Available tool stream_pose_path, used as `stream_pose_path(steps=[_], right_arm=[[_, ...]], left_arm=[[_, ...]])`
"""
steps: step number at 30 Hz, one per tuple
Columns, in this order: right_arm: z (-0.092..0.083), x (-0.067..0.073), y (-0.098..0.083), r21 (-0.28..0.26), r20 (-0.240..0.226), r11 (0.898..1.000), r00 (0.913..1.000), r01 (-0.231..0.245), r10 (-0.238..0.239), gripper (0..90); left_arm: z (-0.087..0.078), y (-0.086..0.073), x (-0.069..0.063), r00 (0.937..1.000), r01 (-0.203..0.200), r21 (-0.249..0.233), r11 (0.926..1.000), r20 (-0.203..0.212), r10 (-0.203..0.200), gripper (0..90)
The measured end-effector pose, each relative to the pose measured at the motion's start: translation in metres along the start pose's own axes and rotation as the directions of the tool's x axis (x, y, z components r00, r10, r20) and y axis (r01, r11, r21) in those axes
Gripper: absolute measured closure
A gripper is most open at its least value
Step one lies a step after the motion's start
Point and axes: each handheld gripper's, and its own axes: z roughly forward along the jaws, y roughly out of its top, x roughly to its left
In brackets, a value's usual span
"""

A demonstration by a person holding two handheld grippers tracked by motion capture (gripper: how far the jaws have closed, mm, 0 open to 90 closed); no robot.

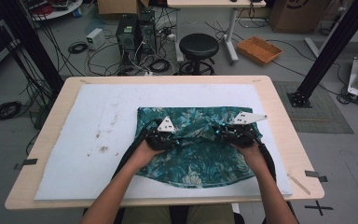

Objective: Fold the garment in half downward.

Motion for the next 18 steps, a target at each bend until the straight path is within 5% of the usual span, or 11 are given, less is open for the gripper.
stream_pose_path(steps=[3,7,13,16,18], right_arm=[[-0.004,0.002,-0.002,0.011,-0.044,1.000,0.9989,0.014,-0.013,73.9],[-0.007,0.002,-0.006,0.036,-0.079,0.999,0.9965,0.030,-0.027,59.5],[-0.012,0.005,-0.009,0.044,-0.031,0.995,0.9959,0.086,-0.084,23.8],[-0.010,0.008,-0.009,0.051,0.004,0.989,0.9906,0.137,-0.137,20.7],[-0.006,0.011,-0.009,0.062,-0.031,0.986,0.9876,0.156,-0.154,20.7]], left_arm=[[-0.010,0.005,-0.002,0.9965,-0.047,-0.039,0.9981,-0.072,0.044,80.8],[-0.018,0.006,-0.004,0.9922,-0.072,-0.063,0.9954,-0.106,0.065,81.4],[-0.026,0.010,-0.010,0.9884,-0.103,-0.102,0.9894,-0.122,0.090,81.5],[-0.028,0.011,-0.013,0.9875,-0.117,-0.110,0.9871,-0.119,0.103,81.6],[-0.029,0.012,-0.015,0.9877,-0.118,-0.117,0.9861,-0.116,0.105,81.6]])
